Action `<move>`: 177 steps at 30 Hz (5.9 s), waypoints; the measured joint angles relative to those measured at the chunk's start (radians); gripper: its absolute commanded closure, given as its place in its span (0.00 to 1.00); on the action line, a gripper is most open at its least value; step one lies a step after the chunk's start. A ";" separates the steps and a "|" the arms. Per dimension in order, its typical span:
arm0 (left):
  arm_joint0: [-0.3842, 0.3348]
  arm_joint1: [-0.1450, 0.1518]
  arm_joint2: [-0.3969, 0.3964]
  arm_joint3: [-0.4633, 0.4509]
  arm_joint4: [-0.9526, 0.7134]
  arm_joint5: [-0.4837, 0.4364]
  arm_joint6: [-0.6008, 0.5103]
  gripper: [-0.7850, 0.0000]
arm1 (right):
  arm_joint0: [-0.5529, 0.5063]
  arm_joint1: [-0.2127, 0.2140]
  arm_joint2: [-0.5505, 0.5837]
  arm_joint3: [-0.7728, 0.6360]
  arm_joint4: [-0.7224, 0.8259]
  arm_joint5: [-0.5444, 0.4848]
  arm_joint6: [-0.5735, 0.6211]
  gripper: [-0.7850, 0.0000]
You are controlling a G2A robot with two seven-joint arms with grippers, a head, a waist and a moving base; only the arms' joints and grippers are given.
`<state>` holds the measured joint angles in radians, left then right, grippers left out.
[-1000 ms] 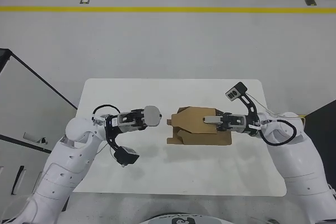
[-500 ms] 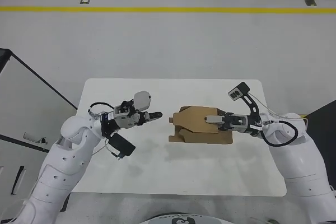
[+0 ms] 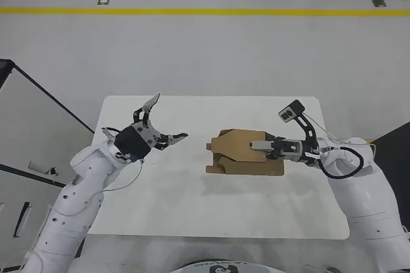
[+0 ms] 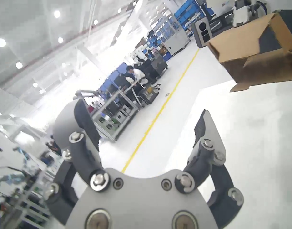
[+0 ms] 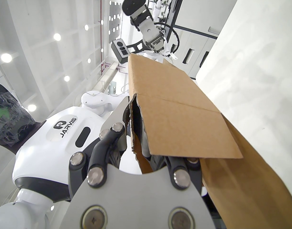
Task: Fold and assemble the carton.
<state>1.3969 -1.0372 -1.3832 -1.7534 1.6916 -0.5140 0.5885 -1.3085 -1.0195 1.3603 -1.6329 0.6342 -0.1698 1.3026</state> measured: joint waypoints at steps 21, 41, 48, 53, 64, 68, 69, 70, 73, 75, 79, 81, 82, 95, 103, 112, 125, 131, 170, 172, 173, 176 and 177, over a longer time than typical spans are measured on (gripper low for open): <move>0.026 0.004 -0.028 -0.013 -1.000 -0.203 -0.663 0.00 | 0.000 0.000 0.000 0.000 0.000 0.000 0.000 1.00; 0.030 0.023 -0.028 -0.096 -1.700 0.069 -1.193 0.00 | 0.000 0.000 0.000 0.000 0.000 0.000 0.000 1.00; 0.013 0.028 -0.031 -0.089 -1.999 0.270 -1.406 0.00 | 0.000 0.000 0.000 0.000 0.000 0.000 0.000 1.00; -0.002 0.034 -0.033 -0.090 -2.099 0.404 -1.525 0.00 | 0.000 0.000 0.000 0.000 0.000 0.000 0.000 1.00; 0.002 0.037 -0.028 -0.111 -2.055 0.456 -1.525 1.00 | 0.000 0.000 0.000 0.000 0.000 0.000 0.000 1.00; 0.011 0.040 -0.026 -0.128 -2.050 0.487 -1.551 1.00 | 0.000 0.000 0.000 0.000 0.000 0.000 0.000 1.00; 0.011 0.040 -0.026 -0.130 -2.049 0.487 -1.558 1.00 | 0.000 0.000 0.000 0.000 0.000 0.000 0.000 1.00; 0.011 0.040 -0.025 -0.131 -2.049 0.486 -1.559 1.00 | 0.000 0.000 0.000 0.000 0.000 0.000 0.000 1.00; 0.011 0.040 -0.025 -0.130 -2.049 0.485 -1.558 1.00 | 0.000 0.000 0.000 0.000 0.000 0.000 0.000 1.00; 0.015 0.040 -0.016 -0.138 -2.058 0.496 -1.562 1.00 | 0.000 0.000 0.000 0.000 0.000 0.000 0.000 1.00; 0.005 0.042 0.004 -0.154 -2.057 0.557 -1.602 1.00 | -0.006 0.000 -0.003 -0.013 -0.018 -0.001 -0.025 1.00; -0.008 0.044 0.014 -0.157 -2.049 0.599 -1.624 1.00 | -0.008 0.001 -0.003 -0.022 -0.041 -0.010 -0.036 1.00; -0.012 0.044 0.018 -0.156 -2.047 0.614 -1.631 1.00 | -0.009 0.001 -0.002 -0.023 -0.047 -0.015 -0.036 1.00; -0.053 0.043 0.076 -0.132 -2.040 0.669 -1.634 1.00 | 0.018 0.006 -0.010 -0.020 -0.075 -0.045 -0.007 1.00; -0.068 0.041 0.101 -0.131 -2.056 0.666 -1.630 1.00 | 0.038 0.005 -0.037 -0.006 -0.094 -0.047 -0.010 1.00; -0.077 0.039 0.121 -0.119 -2.086 0.654 -1.627 1.00 | 0.054 0.004 -0.061 0.016 -0.103 -0.047 -0.014 1.00; -0.086 0.040 0.124 -0.120 -2.133 0.639 -1.632 1.00 | 0.071 0.007 -0.085 0.022 -0.161 -0.021 -0.026 1.00; -0.095 0.038 0.138 -0.131 -2.137 0.638 -1.632 1.00 | 0.075 0.009 -0.094 0.022 -0.179 -0.009 -0.032 1.00; -0.172 0.022 0.263 -0.136 -2.093 0.629 -1.598 1.00 | 0.060 0.021 -0.112 -0.009 -0.200 0.000 -0.061 1.00; -0.174 0.020 0.274 -0.142 -2.095 0.627 -1.598 1.00 | 0.058 0.022 -0.112 -0.014 -0.203 0.001 -0.061 1.00; -0.176 0.019 0.279 -0.143 -2.095 0.626 -1.598 1.00 | 0.057 0.022 -0.113 -0.016 -0.203 0.001 -0.061 1.00; -0.183 0.017 0.294 -0.144 -2.094 0.625 -1.595 1.00 | 0.055 0.023 -0.113 -0.019 -0.204 0.002 -0.062 1.00; -0.186 0.016 0.298 -0.143 -2.093 0.625 -1.594 1.00 | 0.054 0.024 -0.112 -0.020 -0.204 0.002 -0.062 1.00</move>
<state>1.2113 -1.0213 -1.0854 -1.8961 -0.4011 0.1111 -1.0059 -1.2547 -0.9959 1.2482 -1.6530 0.4298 -0.1674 1.2402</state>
